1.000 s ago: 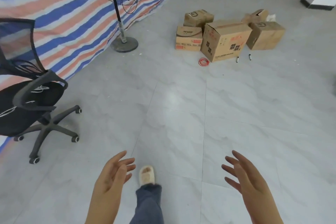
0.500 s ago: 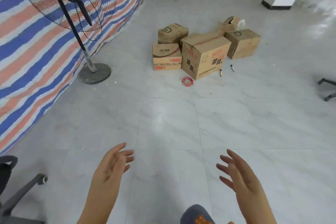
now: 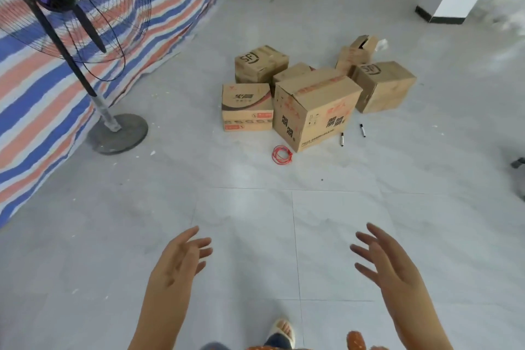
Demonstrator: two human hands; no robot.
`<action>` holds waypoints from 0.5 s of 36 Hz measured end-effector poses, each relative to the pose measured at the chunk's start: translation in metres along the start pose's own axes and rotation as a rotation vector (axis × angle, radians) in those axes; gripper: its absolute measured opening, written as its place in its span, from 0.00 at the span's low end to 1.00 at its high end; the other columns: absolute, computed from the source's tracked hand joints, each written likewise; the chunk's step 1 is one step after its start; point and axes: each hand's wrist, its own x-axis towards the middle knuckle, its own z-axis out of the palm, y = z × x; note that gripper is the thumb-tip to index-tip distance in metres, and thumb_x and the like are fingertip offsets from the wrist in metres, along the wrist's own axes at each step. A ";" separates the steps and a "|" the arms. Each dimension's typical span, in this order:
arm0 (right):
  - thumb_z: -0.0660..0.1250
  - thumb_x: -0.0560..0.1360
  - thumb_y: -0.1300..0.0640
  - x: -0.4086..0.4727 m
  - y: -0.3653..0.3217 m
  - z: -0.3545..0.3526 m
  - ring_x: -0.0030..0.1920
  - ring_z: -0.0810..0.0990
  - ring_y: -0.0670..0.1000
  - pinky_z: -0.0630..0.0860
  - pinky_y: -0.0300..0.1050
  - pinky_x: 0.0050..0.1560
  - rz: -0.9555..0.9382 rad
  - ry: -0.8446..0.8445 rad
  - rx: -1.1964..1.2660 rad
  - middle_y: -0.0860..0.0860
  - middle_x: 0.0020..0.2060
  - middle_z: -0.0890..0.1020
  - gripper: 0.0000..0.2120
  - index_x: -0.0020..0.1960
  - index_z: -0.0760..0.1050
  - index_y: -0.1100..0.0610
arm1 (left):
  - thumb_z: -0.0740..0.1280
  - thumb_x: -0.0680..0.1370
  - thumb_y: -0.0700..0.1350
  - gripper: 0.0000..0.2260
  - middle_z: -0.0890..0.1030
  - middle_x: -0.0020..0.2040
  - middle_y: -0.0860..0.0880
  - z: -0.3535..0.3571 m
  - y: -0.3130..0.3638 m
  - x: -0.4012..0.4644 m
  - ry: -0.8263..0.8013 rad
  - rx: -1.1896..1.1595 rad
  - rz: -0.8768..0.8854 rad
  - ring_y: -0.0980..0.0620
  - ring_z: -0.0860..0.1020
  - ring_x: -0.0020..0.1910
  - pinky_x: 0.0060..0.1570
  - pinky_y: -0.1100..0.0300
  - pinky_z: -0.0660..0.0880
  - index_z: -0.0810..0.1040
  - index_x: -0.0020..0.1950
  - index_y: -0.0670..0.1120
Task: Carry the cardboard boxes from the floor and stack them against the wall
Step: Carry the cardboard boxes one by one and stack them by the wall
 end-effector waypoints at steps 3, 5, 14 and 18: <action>0.58 0.81 0.60 0.045 -0.012 0.002 0.51 0.83 0.44 0.80 0.40 0.51 0.025 -0.008 0.005 0.46 0.54 0.82 0.13 0.60 0.74 0.47 | 0.71 0.68 0.62 0.20 0.84 0.49 0.51 0.023 0.004 0.035 -0.025 -0.007 -0.012 0.49 0.82 0.50 0.46 0.66 0.79 0.80 0.55 0.53; 0.58 0.80 0.61 0.074 -0.016 0.008 0.51 0.83 0.45 0.80 0.40 0.50 0.033 -0.007 0.001 0.47 0.54 0.82 0.14 0.60 0.75 0.47 | 0.70 0.65 0.64 0.22 0.84 0.49 0.52 0.033 0.009 0.062 -0.035 0.016 -0.012 0.50 0.82 0.50 0.46 0.66 0.79 0.81 0.53 0.54; 0.58 0.80 0.61 0.206 -0.026 0.058 0.50 0.83 0.43 0.79 0.39 0.50 0.084 0.016 -0.020 0.47 0.54 0.82 0.14 0.58 0.75 0.46 | 0.67 0.67 0.64 0.21 0.84 0.47 0.50 0.067 0.011 0.211 -0.013 0.024 -0.077 0.48 0.82 0.51 0.47 0.66 0.79 0.80 0.53 0.52; 0.58 0.81 0.60 0.275 -0.043 0.097 0.51 0.83 0.45 0.80 0.37 0.49 0.074 0.069 -0.003 0.46 0.54 0.81 0.14 0.62 0.74 0.48 | 0.68 0.75 0.53 0.10 0.84 0.46 0.49 0.077 0.021 0.304 -0.072 0.053 -0.056 0.47 0.82 0.51 0.48 0.65 0.79 0.79 0.54 0.51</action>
